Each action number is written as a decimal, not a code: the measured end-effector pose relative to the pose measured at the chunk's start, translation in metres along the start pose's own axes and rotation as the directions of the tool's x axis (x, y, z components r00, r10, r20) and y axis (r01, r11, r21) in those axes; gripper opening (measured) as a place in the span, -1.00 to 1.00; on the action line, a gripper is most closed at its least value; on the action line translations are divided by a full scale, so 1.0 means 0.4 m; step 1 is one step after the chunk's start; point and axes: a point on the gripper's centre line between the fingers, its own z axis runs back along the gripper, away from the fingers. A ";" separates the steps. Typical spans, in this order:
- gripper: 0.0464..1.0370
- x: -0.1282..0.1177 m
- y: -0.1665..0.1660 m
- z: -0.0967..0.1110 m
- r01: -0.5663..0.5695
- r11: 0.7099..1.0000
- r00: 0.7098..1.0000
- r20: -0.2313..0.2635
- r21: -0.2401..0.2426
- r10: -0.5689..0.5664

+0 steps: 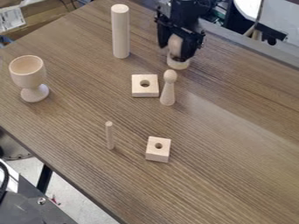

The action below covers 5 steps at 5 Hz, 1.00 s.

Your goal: Move the ball from the hoop to the cup on the lower left side of the table .

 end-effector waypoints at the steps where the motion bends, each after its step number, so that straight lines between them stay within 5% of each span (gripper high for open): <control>1: 0.50 -0.006 -0.003 0.024 -0.003 1.000 1.000 0.021 0.006 0.003; 2: 0.50 -0.020 0.004 0.062 -0.021 0.999 0.999 0.039 0.034 0.020; 5: 0.50 -0.136 0.027 0.221 -0.176 0.980 0.969 0.194 0.097 0.155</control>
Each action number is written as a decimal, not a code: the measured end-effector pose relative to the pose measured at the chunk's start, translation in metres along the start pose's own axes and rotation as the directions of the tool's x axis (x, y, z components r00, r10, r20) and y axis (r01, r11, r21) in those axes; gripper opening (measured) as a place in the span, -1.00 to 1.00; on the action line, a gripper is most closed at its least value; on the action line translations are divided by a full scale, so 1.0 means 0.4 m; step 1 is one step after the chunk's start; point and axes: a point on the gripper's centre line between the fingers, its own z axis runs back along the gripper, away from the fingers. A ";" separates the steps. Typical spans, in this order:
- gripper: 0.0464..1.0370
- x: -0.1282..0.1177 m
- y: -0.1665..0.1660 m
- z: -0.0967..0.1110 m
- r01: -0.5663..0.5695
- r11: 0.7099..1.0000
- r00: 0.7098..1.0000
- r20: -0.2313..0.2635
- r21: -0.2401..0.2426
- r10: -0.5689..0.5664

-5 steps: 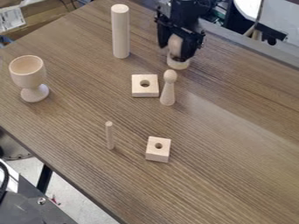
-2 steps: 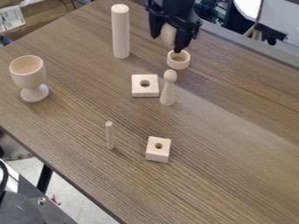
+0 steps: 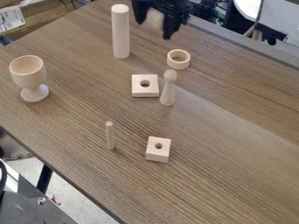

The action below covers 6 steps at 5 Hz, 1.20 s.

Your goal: Move the ball from the hoop to the cup on the lower left side of the table .

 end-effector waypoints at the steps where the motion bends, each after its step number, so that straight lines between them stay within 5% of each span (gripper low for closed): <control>1: 0.50 -0.031 0.029 0.045 -0.081 0.994 0.995 -0.046 0.066 0.085; 4: 0.50 -0.206 0.171 0.046 -0.345 0.920 0.874 -0.294 0.184 0.387; 6: 0.50 -0.294 0.219 0.052 -0.438 0.874 0.809 -0.334 0.208 0.485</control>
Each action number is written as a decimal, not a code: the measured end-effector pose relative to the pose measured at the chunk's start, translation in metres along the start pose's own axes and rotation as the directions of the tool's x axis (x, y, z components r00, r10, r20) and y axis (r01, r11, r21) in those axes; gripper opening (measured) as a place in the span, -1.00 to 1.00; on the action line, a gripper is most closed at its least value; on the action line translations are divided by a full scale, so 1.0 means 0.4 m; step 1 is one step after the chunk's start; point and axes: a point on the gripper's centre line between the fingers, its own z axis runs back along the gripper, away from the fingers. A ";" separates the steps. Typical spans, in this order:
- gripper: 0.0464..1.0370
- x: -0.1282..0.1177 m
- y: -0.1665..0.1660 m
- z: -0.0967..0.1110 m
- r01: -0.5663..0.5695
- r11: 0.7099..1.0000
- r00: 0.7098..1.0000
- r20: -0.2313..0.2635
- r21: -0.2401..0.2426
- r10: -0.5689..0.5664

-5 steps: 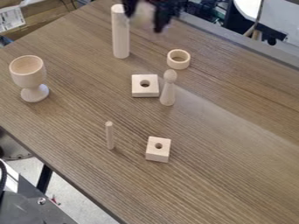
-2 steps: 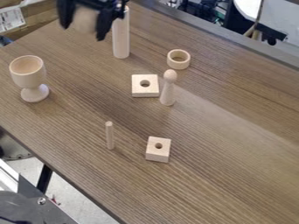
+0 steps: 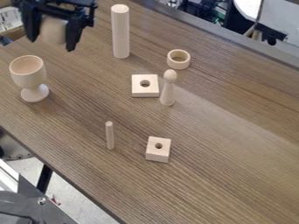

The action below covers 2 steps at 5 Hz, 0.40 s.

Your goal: Move the ball from the hoop to the cup on the lower left side of the table .

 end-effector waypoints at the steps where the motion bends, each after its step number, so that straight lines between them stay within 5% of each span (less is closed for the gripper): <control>1: 0.50 -0.012 0.036 -0.018 -0.027 0.999 0.999 -0.018 -0.022 0.026; 2: 0.50 -0.009 0.057 -0.031 -0.034 0.999 0.999 -0.018 -0.042 0.033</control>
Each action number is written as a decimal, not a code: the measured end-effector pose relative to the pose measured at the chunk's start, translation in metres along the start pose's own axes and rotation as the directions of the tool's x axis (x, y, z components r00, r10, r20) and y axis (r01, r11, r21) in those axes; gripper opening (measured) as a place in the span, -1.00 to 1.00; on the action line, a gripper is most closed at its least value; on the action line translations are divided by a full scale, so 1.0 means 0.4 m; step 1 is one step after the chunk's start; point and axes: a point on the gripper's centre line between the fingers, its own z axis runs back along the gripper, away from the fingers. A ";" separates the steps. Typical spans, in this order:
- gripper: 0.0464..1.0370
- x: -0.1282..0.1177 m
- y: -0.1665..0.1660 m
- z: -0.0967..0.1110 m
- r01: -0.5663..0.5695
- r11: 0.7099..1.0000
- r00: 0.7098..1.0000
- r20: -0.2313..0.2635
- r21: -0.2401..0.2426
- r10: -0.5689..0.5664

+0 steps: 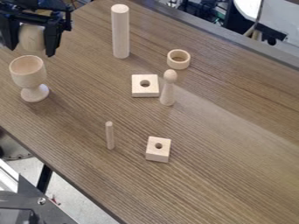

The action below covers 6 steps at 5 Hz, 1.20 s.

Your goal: Move the ball from the hoop to the cup on the lower left side of the table .

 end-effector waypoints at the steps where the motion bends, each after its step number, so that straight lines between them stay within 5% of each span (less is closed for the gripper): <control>1: 0.50 0.004 0.019 -0.026 -0.006 1.000 1.000 -0.026 -0.002 0.006; 4: 0.50 0.035 0.039 -0.082 -0.016 1.000 0.997 -0.077 -0.017 0.014; 5: 0.60 0.042 0.043 -0.080 -0.027 1.000 0.997 -0.078 -0.010 0.027; 6: 0.95 0.044 0.044 -0.080 -0.032 0.999 0.996 -0.086 -0.004 0.032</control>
